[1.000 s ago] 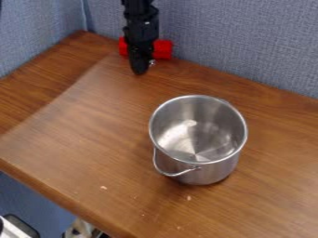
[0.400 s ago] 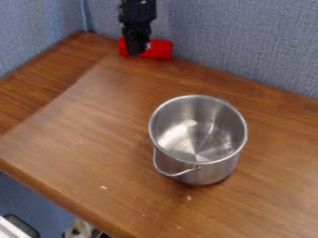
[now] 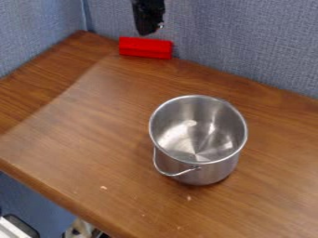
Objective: Move the red object from the metal pot to the table
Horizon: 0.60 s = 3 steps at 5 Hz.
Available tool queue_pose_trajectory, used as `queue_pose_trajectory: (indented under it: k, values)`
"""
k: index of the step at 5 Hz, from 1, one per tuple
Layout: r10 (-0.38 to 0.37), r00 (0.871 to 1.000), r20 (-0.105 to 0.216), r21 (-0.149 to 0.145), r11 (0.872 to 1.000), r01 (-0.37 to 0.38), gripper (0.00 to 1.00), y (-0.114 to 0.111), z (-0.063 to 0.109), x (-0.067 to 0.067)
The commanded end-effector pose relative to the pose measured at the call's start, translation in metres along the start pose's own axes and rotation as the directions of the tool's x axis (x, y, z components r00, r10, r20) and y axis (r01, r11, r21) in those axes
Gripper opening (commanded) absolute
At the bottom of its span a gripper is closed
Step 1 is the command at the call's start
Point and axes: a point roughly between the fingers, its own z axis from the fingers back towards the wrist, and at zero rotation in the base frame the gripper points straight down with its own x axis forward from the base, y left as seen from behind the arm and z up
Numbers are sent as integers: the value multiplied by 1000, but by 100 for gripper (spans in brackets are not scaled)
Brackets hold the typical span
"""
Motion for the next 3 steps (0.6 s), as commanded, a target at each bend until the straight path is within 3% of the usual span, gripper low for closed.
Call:
queue_pose_trajectory:
  k: [1,2,3]
  values:
    - [-32,996,85,49,998,27,0,-18,49,-3]
    - [-105,989,108,41,994,101,0,-54,74,-12]
    - [-187,973,136,29,982,184,0,-95,96,-26]
